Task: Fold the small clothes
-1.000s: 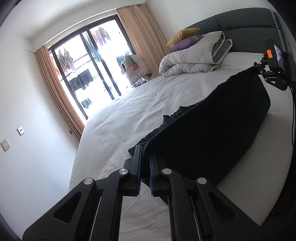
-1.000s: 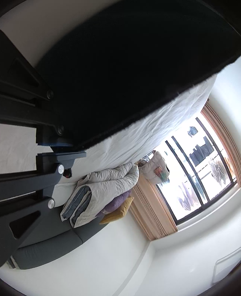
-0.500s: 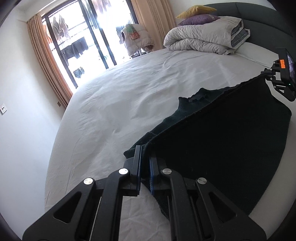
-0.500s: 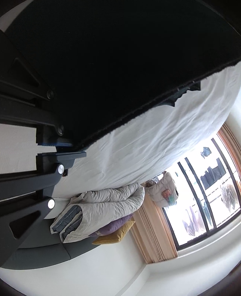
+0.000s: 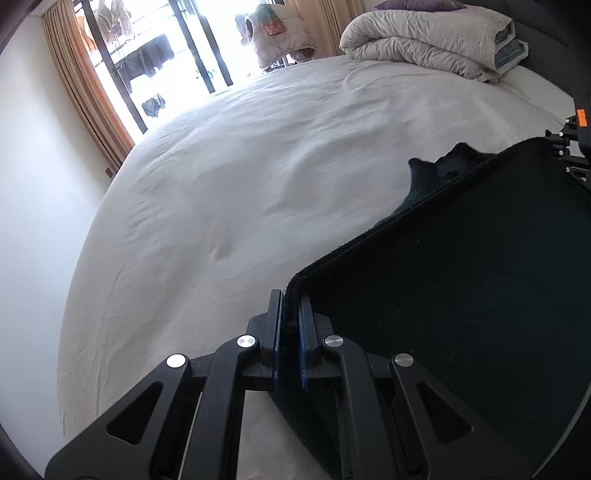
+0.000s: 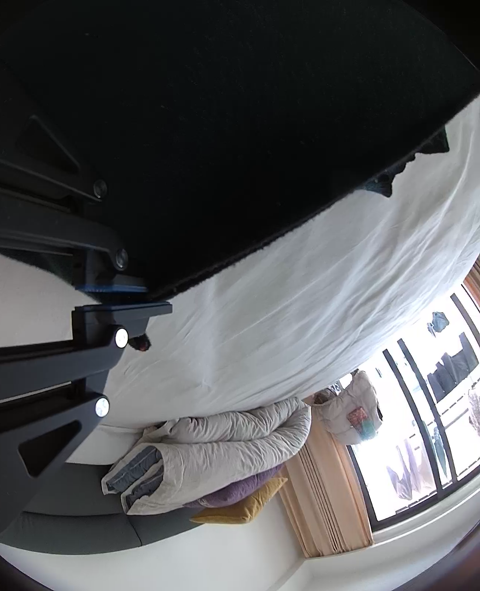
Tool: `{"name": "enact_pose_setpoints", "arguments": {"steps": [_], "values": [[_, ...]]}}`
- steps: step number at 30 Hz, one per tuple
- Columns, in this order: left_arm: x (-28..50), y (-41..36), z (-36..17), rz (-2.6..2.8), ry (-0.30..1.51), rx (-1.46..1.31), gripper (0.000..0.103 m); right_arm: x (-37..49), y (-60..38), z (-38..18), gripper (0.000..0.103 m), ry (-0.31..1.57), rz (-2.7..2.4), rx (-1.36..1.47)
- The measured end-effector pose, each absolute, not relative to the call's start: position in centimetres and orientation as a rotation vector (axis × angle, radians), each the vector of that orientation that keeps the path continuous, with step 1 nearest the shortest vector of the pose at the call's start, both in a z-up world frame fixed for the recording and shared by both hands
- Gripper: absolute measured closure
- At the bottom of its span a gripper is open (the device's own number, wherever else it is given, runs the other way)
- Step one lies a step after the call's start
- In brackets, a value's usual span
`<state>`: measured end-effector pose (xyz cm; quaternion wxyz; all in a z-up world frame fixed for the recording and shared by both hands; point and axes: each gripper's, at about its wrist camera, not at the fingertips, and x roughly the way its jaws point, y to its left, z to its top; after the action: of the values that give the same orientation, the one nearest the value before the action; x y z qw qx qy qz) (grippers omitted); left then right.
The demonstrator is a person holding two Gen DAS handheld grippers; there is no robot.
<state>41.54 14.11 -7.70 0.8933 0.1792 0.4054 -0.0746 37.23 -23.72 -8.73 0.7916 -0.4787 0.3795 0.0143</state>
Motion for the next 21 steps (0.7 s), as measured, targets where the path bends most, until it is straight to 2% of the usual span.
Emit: {"name": "enact_pose_setpoints", "arguments": {"steps": [2, 4, 7, 8, 9, 10, 11, 12, 13, 17, 19, 21], "values": [[42.7, 14.2, -9.6, -0.121, 0.877, 0.386, 0.094, 38.2, -23.7, -10.1, 0.094, 0.871, 0.045, -1.019], [43.4, 14.2, -10.5, -0.108, 0.880, 0.380, 0.093, 38.6, -23.6, -11.1, 0.085, 0.847, 0.014, -1.040], [44.1, 14.2, -10.2, -0.083, 0.863, 0.368, 0.088, 39.7, -24.0, -10.8, 0.084, 0.852, -0.022, -0.950], [44.3, 14.4, -10.1, -0.074, 0.860, 0.355, 0.080, 40.0, -24.2, -10.6, 0.081, 0.855, -0.028, -0.924], [44.4, 14.7, -10.0, -0.062, 0.859, 0.345, 0.074, 40.0, -24.3, -10.5, 0.071, 0.849, -0.040, -0.919], [44.5, 15.0, -9.7, -0.050, 0.855, 0.338, 0.054, 40.0, -24.6, -10.3, 0.055, 0.835, -0.064, -0.918], [44.4, 15.5, -9.4, -0.029, 0.843, 0.331, 0.032, 39.9, -25.1, -9.9, 0.046, 0.816, -0.094, -0.904], [44.3, 16.3, -9.0, -0.002, 0.826, 0.321, 0.026, 39.9, -25.8, -9.3, 0.029, 0.806, -0.123, -0.867], [44.2, 17.1, -8.6, 0.021, 0.818, 0.309, 0.024, 40.1, -26.8, -8.6, 0.021, 0.810, -0.145, -0.809], [43.6, 19.8, -6.9, 0.093, 0.802, 0.254, 0.024, 40.0, -31.5, -5.9, 0.022, 0.850, -0.240, -0.544], [42.9, 21.0, -5.5, 0.123, 0.771, 0.212, 0.024, 39.1, -33.6, -4.2, 0.030, 0.846, -0.264, -0.380], [42.0, 21.2, -4.3, 0.147, 0.738, 0.190, 0.024, 37.9, -34.8, -2.7, 0.033, 0.827, -0.216, -0.203]]}}
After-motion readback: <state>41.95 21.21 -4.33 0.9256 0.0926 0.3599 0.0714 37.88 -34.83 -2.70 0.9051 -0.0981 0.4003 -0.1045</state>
